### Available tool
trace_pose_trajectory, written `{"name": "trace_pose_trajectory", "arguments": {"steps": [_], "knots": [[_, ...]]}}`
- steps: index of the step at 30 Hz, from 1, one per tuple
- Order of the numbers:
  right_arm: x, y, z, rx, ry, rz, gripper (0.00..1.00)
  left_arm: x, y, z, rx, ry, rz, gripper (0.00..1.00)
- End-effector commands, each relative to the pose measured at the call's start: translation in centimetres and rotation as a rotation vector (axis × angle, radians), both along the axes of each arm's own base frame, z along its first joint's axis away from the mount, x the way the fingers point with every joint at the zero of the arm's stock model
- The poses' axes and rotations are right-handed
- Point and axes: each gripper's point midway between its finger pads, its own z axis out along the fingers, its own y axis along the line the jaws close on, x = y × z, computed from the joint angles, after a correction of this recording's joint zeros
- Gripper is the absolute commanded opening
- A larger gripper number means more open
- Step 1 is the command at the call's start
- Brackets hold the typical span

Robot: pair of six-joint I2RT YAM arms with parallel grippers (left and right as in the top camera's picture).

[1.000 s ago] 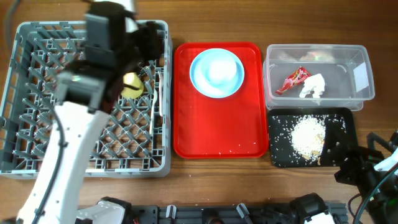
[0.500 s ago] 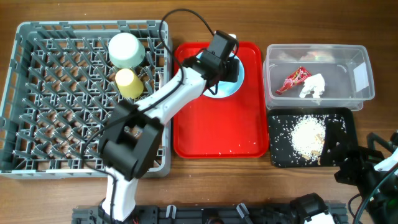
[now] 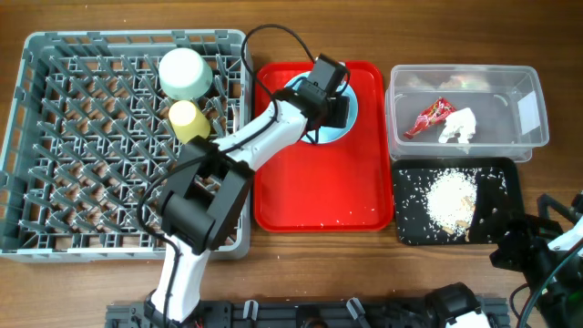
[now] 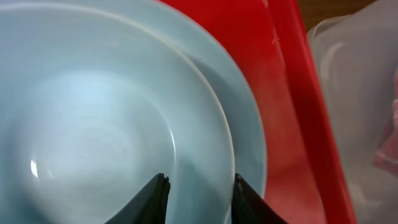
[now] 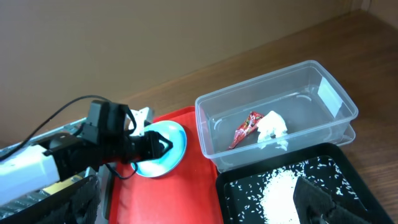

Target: Sort waste into correct bins and load items into the dishwasher rack

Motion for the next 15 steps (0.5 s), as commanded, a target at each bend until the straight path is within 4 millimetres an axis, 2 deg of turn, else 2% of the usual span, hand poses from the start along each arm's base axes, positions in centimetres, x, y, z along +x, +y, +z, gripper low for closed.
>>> {"name": "trace_pose_trajectory", "arguments": {"steps": [1, 4, 6, 8, 11, 13, 15], "knots": [[-0.1, -0.4, 0.3, 0.002, -0.012, -0.022, 1.0, -0.7, -0.2, -1.2, 0.024, 0.021, -0.027, 0.29], [-0.1, -0.4, 0.3, 0.002, -0.012, -0.022, 1.0, -1.3, 0.4, -1.7, 0.06, 0.039, -0.036, 0.18], [-0.1, -0.4, 0.3, 0.002, -0.012, -0.022, 1.0, -1.2, 0.9, -1.9, 0.081, 0.04, -0.023, 0.04], [-0.1, -0.4, 0.3, 0.002, -0.012, -0.022, 1.0, -1.0, 1.2, -1.4, 0.078, 0.033, -0.016, 0.04], [-0.1, -0.4, 0.3, 0.002, -0.012, -0.022, 1.0, -0.2, 1.3, 2.9, 0.03, -0.033, -0.004, 0.04], [-0.1, -0.4, 0.3, 0.002, -0.012, -0.022, 1.0, -0.5, 1.5, 8.8, -0.029, -0.104, -0.001, 0.04], [-0.1, -0.4, 0.3, 0.002, -0.012, -0.022, 1.0, -2.2, 1.9, 15.0, -0.104, -0.159, -0.024, 0.04]]}}
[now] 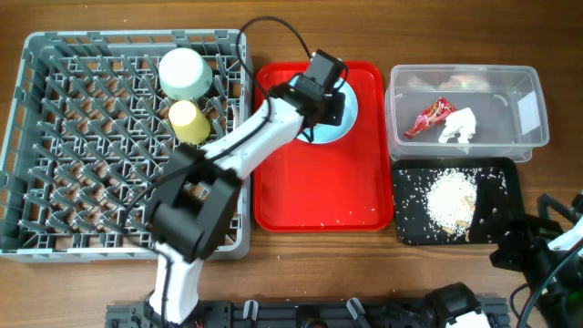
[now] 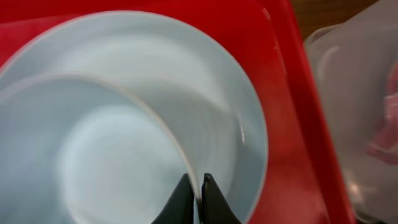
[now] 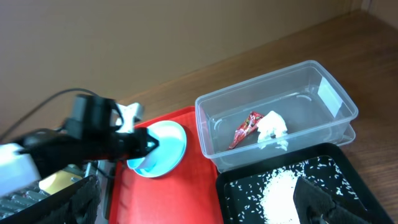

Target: Sort waste into correct bins and load items into the dishwasher rack

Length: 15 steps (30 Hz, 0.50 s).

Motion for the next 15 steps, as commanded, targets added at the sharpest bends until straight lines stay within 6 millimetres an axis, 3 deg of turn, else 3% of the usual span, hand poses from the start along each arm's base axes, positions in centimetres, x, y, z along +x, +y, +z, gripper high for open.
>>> {"name": "trace_pose_trajectory", "arguments": {"steps": [1, 3, 4, 6, 8, 11, 15], "knots": [[-0.1, -0.4, 0.3, 0.002, -0.012, -0.022, 1.0, -3.2, 0.9, 15.1, -0.189, -0.156, -0.045, 0.04], [-0.1, -0.4, 0.3, 0.002, -0.012, -0.022, 1.0, -6.4, 3.1, 20.7, -0.233, -0.202, -0.054, 0.04], [-0.1, -0.4, 0.3, 0.002, -0.012, -0.022, 1.0, -8.8, 5.2, 23.5, -0.25, -0.216, -0.049, 0.04], [-0.1, -0.4, 0.3, 0.002, -0.012, -0.022, 1.0, -12.4, 9.3, 25.9, -0.257, -0.192, -0.022, 0.04], [-0.1, -0.4, 0.3, 0.002, -0.012, -0.022, 1.0, -15.4, 14.2, 26.4, -0.252, -0.131, 0.053, 0.04], [-0.1, -0.4, 0.3, 0.002, -0.012, -0.022, 1.0, -19.8, 19.0, 26.5, -0.331, -0.011, 0.061, 0.04], [-0.1, -0.4, 0.3, 0.002, -0.012, -0.022, 1.0, -21.5, 20.0, 26.3, -0.533, 0.095, 0.004, 0.04]]}}
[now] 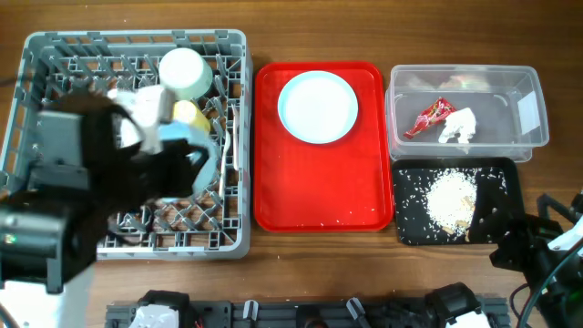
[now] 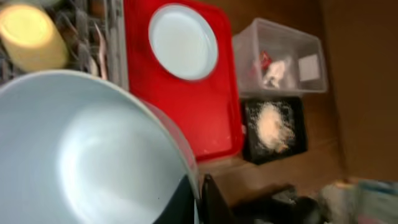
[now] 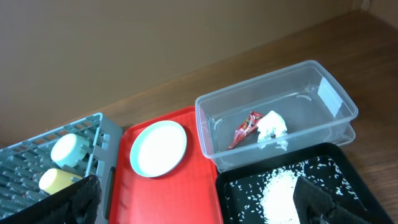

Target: Sort waste into correct bins and load items into the dishwasher rack

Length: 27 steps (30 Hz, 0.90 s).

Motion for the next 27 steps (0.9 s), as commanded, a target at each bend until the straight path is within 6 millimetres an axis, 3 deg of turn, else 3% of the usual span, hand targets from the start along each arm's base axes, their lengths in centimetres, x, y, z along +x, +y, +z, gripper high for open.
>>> {"name": "trace_pose_trajectory", "arguments": {"steps": [1, 6, 9, 14, 19, 23, 27], "knots": [[-0.1, -0.4, 0.3, 0.002, -0.012, -0.022, 1.0, -1.0, -2.1, 0.9, -0.326, 0.009, -0.22, 0.04], [-0.1, -0.4, 0.3, 0.002, -0.012, -0.022, 0.99, 0.8, -0.4, -2.2, -0.632, 0.047, -0.197, 0.04], [-0.1, -0.4, 0.3, 0.002, -0.012, -0.022, 1.0, 2.5, 1.8, -7.3, -0.715, 0.12, -0.096, 0.04], [-0.1, -0.4, 0.3, 0.002, -0.012, -0.022, 1.0, 4.7, 5.3, -13.9, -0.805, 0.232, 0.058, 0.04], [-0.1, -0.4, 0.3, 0.002, -0.012, -0.022, 1.0, 5.9, 6.6, -17.5, -0.882, 0.35, 0.127, 0.04], [-0.1, -0.4, 0.3, 0.002, -0.012, -0.022, 1.0, 5.9, 7.1, -18.9, -0.84, 0.373, 0.135, 0.04], [-0.1, -0.4, 0.3, 0.002, -0.012, -0.022, 1.0, 5.4, 9.7, -19.9, -0.781, 0.384, 0.215, 0.04]]}}
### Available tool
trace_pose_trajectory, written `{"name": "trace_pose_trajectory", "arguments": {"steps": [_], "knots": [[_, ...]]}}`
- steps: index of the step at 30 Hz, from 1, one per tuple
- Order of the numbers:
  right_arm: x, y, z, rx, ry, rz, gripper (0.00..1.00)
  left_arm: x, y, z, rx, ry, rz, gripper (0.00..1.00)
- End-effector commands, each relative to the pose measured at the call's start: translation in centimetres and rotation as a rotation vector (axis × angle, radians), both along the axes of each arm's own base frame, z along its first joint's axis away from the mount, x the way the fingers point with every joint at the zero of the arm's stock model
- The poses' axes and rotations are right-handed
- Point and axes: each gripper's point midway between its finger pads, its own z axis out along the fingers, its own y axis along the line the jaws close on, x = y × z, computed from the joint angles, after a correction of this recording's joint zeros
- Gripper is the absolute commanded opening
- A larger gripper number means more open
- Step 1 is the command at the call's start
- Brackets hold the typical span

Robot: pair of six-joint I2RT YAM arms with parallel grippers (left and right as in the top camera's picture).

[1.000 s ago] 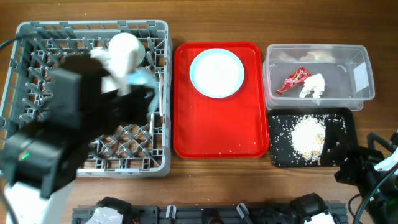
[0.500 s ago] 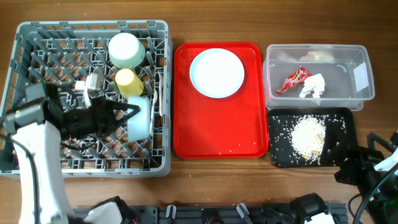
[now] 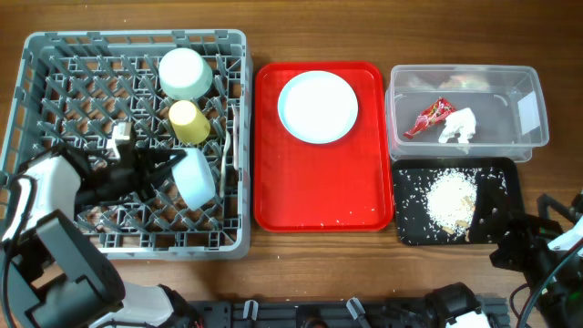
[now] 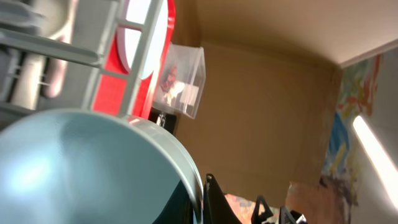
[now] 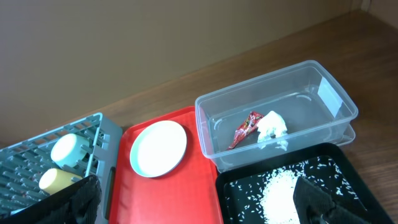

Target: Sort waste into correct bins and load items into the dishwasher rack

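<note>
A light-blue bowl (image 3: 195,175) lies tilted on its side among the tines at the right front of the grey dish rack (image 3: 137,36). My left gripper (image 3: 171,171) reaches in from the left and is shut on the bowl's rim. In the left wrist view the bowl (image 4: 74,168) fills the lower left, its rim pinched in the left gripper (image 4: 202,200). A pale plate (image 3: 317,107) rests on the red tray (image 3: 319,205). My right gripper (image 5: 199,211) stands open over the black tray, nothing between its fingers.
A white cup (image 3: 185,73) and a yellow cup (image 3: 189,121) sit in the rack behind the bowl. The clear bin (image 3: 524,100) holds a red wrapper (image 3: 428,117) and crumpled tissue (image 3: 458,128). Rice (image 3: 451,200) lies in the black tray (image 3: 410,228).
The bowl was held high above the rack, close to the overhead camera. Now it is down in the rack's right front part, on its side, my left gripper still shut on it.
My left gripper stood open around the rim of the bowl on the plate in the red tray. Then it was shut on that rim. Then the bowl was up over the rack, the plate left behind, and now it lies in the rack. The right arm stayed put.
</note>
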Motion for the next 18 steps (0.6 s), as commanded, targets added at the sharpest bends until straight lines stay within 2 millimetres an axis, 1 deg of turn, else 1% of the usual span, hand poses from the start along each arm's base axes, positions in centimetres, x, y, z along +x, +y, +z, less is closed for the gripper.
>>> {"name": "trace_pose_trajectory", "arguments": {"steps": [1, 3, 4, 5, 7, 10, 13, 16, 18], "knots": [[-0.1, -0.4, 0.3, 0.002, -0.012, -0.022, 1.0, -1.1, 3.1, -3.4, 0.157, 0.076, 0.017, 0.04], [-0.1, -0.4, 0.3, 0.002, -0.012, -0.022, 1.0, -2.2, 4.9, -4.8, 0.225, 0.135, 0.037, 0.05], [-0.1, -0.4, 0.3, 0.003, -0.012, -0.022, 1.0, -2.6, 5.5, -5.0, 0.233, 0.157, 0.05, 0.59], [-0.1, -0.4, 0.3, 0.002, -0.012, -0.022, 1.0, -2.7, 5.8, -4.9, 0.224, 0.166, 0.065, 1.0], [-0.1, -0.4, 0.3, 0.003, -0.012, -0.022, 1.0, -2.9, 6.5, -4.6, 0.194, 0.207, 0.108, 1.0], [-0.1, -0.4, 0.3, 0.002, -0.012, -0.022, 1.0, -3.2, 7.3, -3.5, 0.165, 0.238, 0.14, 1.0], [-0.1, -0.4, 0.3, 0.002, -0.012, -0.022, 1.0, -3.1, 7.8, -1.7, 0.171, 0.229, 0.151, 1.0], [-0.1, -0.4, 0.3, 0.002, -0.012, -0.022, 1.0, -2.7, 7.9, 1.0, 0.182, 0.185, 0.16, 1.0], [-0.1, -0.4, 0.3, 0.002, -0.012, -0.022, 1.0, -2.5, 7.8, 4.2, 0.231, 0.11, 0.174, 1.0]]}}
